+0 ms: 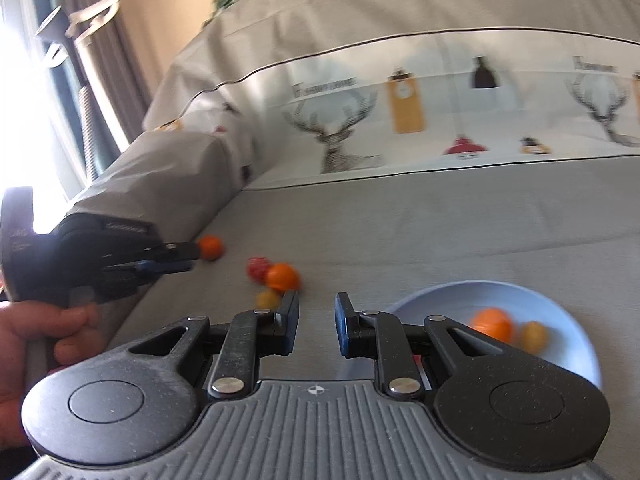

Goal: Organize fruits
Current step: 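Move both tools back toward the remaining fruit cluster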

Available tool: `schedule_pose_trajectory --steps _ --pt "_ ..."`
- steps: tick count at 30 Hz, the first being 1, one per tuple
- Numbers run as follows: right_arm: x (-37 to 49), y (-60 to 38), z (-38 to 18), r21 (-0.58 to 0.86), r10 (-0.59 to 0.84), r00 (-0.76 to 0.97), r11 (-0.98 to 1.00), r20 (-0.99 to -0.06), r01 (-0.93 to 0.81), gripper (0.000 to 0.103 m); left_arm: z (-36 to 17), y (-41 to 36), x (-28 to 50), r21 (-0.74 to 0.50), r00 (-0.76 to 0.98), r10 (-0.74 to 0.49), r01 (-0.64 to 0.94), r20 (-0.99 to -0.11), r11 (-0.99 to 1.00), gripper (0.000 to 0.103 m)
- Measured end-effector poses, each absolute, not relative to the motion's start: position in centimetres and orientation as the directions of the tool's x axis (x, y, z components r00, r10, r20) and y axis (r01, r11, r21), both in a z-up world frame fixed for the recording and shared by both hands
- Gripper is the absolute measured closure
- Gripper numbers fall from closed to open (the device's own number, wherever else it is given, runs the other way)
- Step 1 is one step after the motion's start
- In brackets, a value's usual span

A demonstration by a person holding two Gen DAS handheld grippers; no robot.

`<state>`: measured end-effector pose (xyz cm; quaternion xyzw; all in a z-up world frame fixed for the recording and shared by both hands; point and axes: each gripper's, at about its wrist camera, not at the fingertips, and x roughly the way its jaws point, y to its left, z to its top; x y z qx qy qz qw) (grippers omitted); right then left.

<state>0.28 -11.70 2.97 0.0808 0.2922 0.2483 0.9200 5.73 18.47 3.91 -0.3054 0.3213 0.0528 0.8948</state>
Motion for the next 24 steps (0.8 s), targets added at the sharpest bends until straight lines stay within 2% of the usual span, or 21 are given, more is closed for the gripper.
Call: schedule_pose_trajectory --steps 9,14,17,21,24 --pt "3.3 -5.2 0.8 0.279 0.541 0.647 0.838 -0.537 -0.469 0.081 2.4 18.4 7.4 -0.488 0.753 -0.127 -0.279 -0.646 0.827 0.088" --pt "5.7 -4.0 -0.6 0.307 0.529 0.637 0.847 -0.560 -0.433 0.065 1.7 18.4 8.2 -0.483 0.745 -0.129 -0.281 -0.655 0.830 0.088" --pt "7.2 -3.3 -1.7 0.318 0.517 0.625 0.855 -0.585 -0.410 0.065 1.4 18.5 8.6 -0.480 0.741 -0.128 -0.284 -0.660 0.830 0.087" --pt "8.7 -2.4 -3.1 0.337 0.520 0.592 0.853 -0.616 -0.398 0.065 0.9 18.5 9.3 -0.471 0.730 -0.126 -0.288 -0.671 0.834 0.082" --pt "9.0 -1.6 -3.6 0.332 0.525 0.571 0.848 -0.631 -0.413 0.065 0.7 18.3 9.7 -0.441 0.724 -0.108 -0.287 -0.681 0.850 0.068"
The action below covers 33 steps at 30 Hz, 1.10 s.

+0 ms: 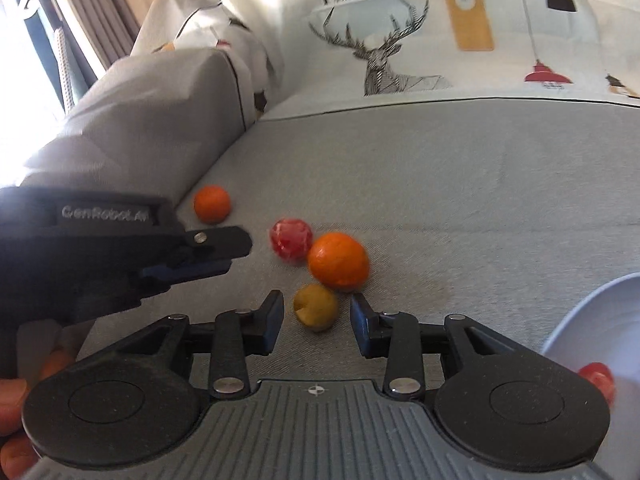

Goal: Organize fruits
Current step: 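Move both tools back toward the remaining fruit cluster, then grasp an orange with the left gripper while the right gripper grasps a brown fruit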

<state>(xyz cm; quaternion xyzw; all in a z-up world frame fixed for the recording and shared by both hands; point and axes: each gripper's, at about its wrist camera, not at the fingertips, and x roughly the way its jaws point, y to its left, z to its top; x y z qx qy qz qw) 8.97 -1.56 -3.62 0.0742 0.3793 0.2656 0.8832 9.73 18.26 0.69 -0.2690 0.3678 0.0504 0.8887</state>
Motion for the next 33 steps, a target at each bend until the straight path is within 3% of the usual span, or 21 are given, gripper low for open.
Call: schedule_pose_trajectory --steps 3,4,8,13,16,18,20,26,29,33 --pt "9.2 -1.1 -3.8 0.321 0.526 0.562 0.845 -0.638 -0.427 0.068 1.1 17.9 9.9 -0.375 0.741 -0.045 -0.285 -0.670 0.882 0.066" --pt "9.1 -1.0 -3.8 0.314 0.523 0.562 0.847 -0.641 -0.429 0.077 1.3 17.7 10.0 -0.341 0.746 -0.011 -0.292 -0.666 0.893 0.065" --pt "8.8 -1.1 -3.4 0.293 0.503 0.574 0.858 -0.646 -0.423 0.077 1.8 17.0 10.2 -0.168 0.752 0.165 -0.345 -0.639 0.924 0.065" --pt "9.0 -1.9 -2.7 0.309 0.471 0.577 0.880 -0.667 -0.360 0.077 0.8 16.9 11.8 -0.041 0.707 0.270 -0.390 -0.653 0.920 0.063" --pt "9.3 -2.2 -2.5 0.328 0.465 0.571 0.885 -0.677 -0.332 0.077 0.3 16.9 12.6 0.023 0.693 0.335 -0.418 -0.639 0.908 0.055" --pt "9.4 -2.4 -2.5 0.334 0.461 0.568 0.887 -0.682 -0.320 0.077 -0.1 16.9 13.4 0.045 0.686 0.355 -0.427 -0.636 0.903 0.044" --pt "9.4 -2.4 -2.6 0.337 0.459 0.561 0.888 -0.689 -0.313 0.077 -0.5 16.8 14.1 0.070 0.677 0.380 -0.438 -0.630 0.896 0.041" --pt "9.4 -2.4 -3.0 0.343 0.458 0.549 0.889 -0.699 -0.305 0.077 -1.4 16.5 15.8 0.118 0.665 0.428 -0.458 -0.611 0.881 0.042" --pt "9.2 -2.3 -2.8 0.341 0.461 0.548 0.887 -0.698 -0.312 0.077 -1.7 16.8 16.1 0.132 0.655 0.441 -0.465 -0.613 0.875 0.064" --pt "8.9 -2.5 -2.4 0.338 0.460 0.557 0.887 -0.691 -0.314 0.077 -1.1 17.1 15.4 0.115 0.675 0.435 -0.464 -0.596 0.878 0.065"
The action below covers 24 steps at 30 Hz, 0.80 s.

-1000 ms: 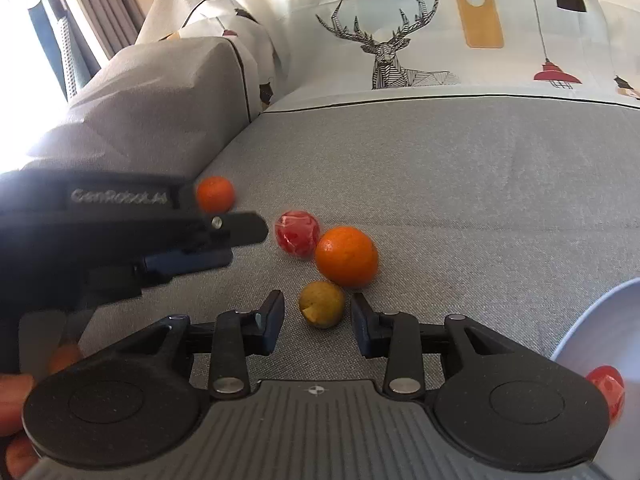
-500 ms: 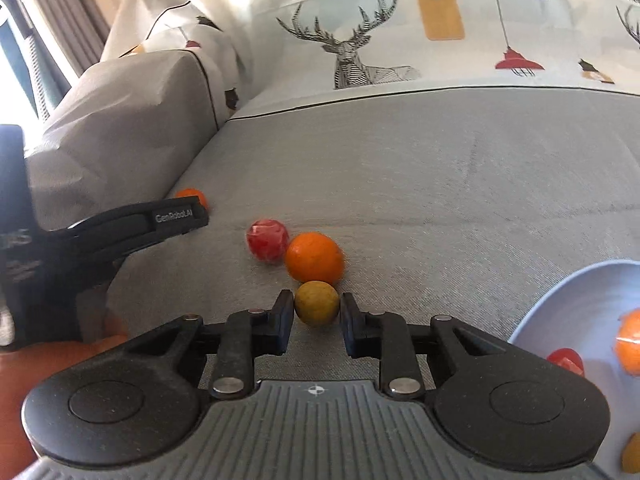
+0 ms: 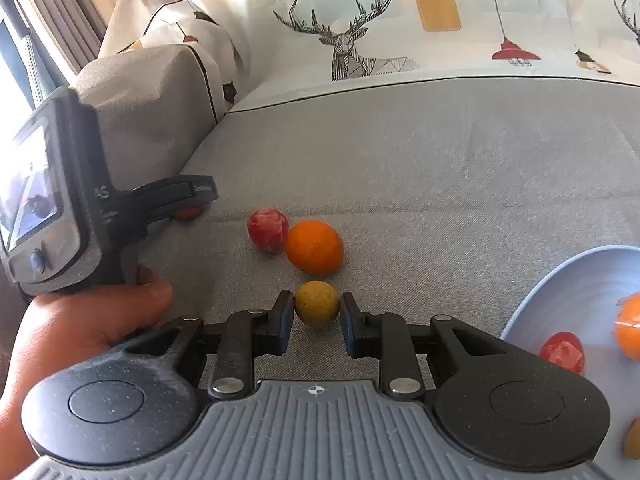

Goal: Organize fruits
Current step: 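Grasp an orange with the left gripper while the right gripper grasps a brown fruit, then carry the orange and brown fruit over the blue plate with both grippers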

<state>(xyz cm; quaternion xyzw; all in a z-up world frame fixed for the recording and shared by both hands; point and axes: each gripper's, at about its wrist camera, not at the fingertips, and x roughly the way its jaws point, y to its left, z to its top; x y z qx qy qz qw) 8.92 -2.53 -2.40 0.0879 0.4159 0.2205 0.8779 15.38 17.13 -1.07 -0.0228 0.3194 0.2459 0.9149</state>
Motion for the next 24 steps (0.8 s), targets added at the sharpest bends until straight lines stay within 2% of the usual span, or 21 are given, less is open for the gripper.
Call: schedule_pose_trajectory --steps 7,10,17,20,24 --pt "7.5 -4.0 0.8 0.291 0.453 0.638 0.891 -0.623 -0.349 0.077 2.0 15.9 12.8 -0.010 0.717 0.333 -0.428 -0.613 0.904 0.065" --pt "6.7 -5.6 3.5 0.282 0.447 0.688 0.895 -0.572 -0.346 0.077 4.5 13.8 10.2 -0.058 0.760 0.272 -0.376 -0.590 0.925 0.065" --pt "2.4 -12.2 8.7 0.283 0.430 0.773 0.901 -0.467 -0.330 0.077 8.0 7.4 2.6 -0.090 0.833 0.117 -0.195 -0.540 0.977 0.065" --pt "0.0 -15.7 9.1 0.270 0.402 0.798 0.912 -0.450 -0.308 0.077 7.8 4.7 -0.4 -0.093 0.843 0.032 -0.097 -0.537 0.991 0.065" --pt "-2.7 -19.7 6.7 0.289 0.354 0.811 0.927 -0.465 -0.238 0.077 7.3 2.1 -2.6 -0.087 0.839 -0.069 0.025 -0.540 0.996 0.065"
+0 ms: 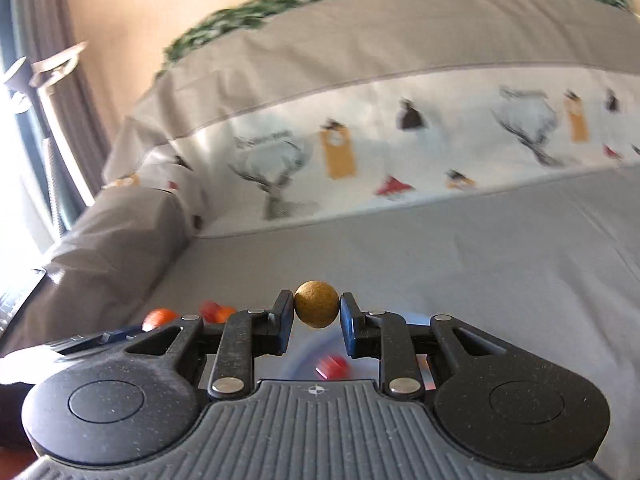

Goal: Organize fruits
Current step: 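Carry the orange and brown fruit over the blue plate with both grippers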

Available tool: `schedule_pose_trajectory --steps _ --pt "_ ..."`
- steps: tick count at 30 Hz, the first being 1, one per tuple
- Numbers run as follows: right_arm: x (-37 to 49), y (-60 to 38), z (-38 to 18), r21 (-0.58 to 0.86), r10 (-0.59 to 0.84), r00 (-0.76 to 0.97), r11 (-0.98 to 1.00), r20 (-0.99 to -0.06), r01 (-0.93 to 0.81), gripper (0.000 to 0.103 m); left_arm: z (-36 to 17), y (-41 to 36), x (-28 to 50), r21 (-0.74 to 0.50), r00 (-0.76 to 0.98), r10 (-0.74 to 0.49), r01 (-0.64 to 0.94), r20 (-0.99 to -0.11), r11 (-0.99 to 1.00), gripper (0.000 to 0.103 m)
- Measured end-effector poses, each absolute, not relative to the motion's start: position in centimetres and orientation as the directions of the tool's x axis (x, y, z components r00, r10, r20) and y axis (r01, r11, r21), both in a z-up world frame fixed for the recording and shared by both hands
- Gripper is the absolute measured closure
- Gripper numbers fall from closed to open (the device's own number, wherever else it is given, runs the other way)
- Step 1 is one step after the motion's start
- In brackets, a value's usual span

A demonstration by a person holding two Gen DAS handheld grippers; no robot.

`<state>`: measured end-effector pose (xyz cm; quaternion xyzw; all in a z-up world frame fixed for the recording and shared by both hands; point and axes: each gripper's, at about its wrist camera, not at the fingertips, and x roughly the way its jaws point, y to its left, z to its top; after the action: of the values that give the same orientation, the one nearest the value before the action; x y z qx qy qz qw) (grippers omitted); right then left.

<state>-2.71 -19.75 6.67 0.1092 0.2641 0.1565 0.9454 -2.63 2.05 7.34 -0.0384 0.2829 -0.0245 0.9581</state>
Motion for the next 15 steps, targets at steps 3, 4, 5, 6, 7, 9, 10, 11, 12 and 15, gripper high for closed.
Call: schedule_pose_trajectory --steps 3,4,5,6,7,9,10,11,12,15 --pt "-3.6 -21.4 4.4 0.285 0.326 0.802 0.937 -0.501 -0.204 0.077 6.7 0.6 -3.0 -0.054 0.834 -0.099 0.083 -0.543 0.995 0.065" --pt "-3.6 -21.9 4.1 0.273 0.316 0.802 0.941 -0.507 -0.198 0.077 6.5 0.2 -3.0 -0.042 0.832 -0.095 0.086 -0.546 0.995 0.065" --pt "-3.7 -22.5 3.9 0.260 0.306 0.806 0.945 -0.506 -0.196 0.077 6.2 0.1 -2.9 -0.034 0.830 -0.089 0.085 -0.551 0.996 0.065" --pt "-3.8 -23.1 3.8 0.249 0.297 0.812 0.949 -0.503 -0.193 0.077 5.9 -0.1 -2.8 -0.029 0.826 -0.084 0.082 -0.557 0.996 0.065" --pt "-3.9 -23.6 3.7 0.245 0.288 0.815 0.952 -0.502 -0.185 0.077 5.7 -0.2 -2.6 -0.029 0.821 -0.080 0.077 -0.566 0.997 0.065" --pt "-3.9 -24.8 3.3 0.252 0.270 0.816 0.955 -0.512 -0.158 0.077 5.4 -0.1 -2.5 -0.032 0.814 -0.076 0.071 -0.576 0.997 0.065" --pt "-3.8 -25.2 3.1 0.258 0.264 0.815 0.955 -0.516 -0.146 0.077 5.3 -0.1 -2.5 -0.034 0.812 -0.076 0.069 -0.579 0.997 0.065" --pt "-3.8 -25.5 3.0 0.263 0.262 0.815 0.955 -0.517 -0.140 0.077 5.3 0.1 -2.3 -0.035 0.810 -0.076 0.068 -0.581 0.997 0.065" --pt "-3.7 -25.5 3.0 0.266 0.262 0.816 0.954 -0.516 -0.139 0.077 5.2 0.1 -2.2 -0.032 0.808 -0.075 0.069 -0.584 0.997 0.065" --pt "-3.5 -25.1 3.0 0.267 0.271 0.815 0.952 -0.512 -0.149 0.077 4.8 0.0 -2.1 -0.016 0.802 -0.070 0.075 -0.593 0.997 0.065"
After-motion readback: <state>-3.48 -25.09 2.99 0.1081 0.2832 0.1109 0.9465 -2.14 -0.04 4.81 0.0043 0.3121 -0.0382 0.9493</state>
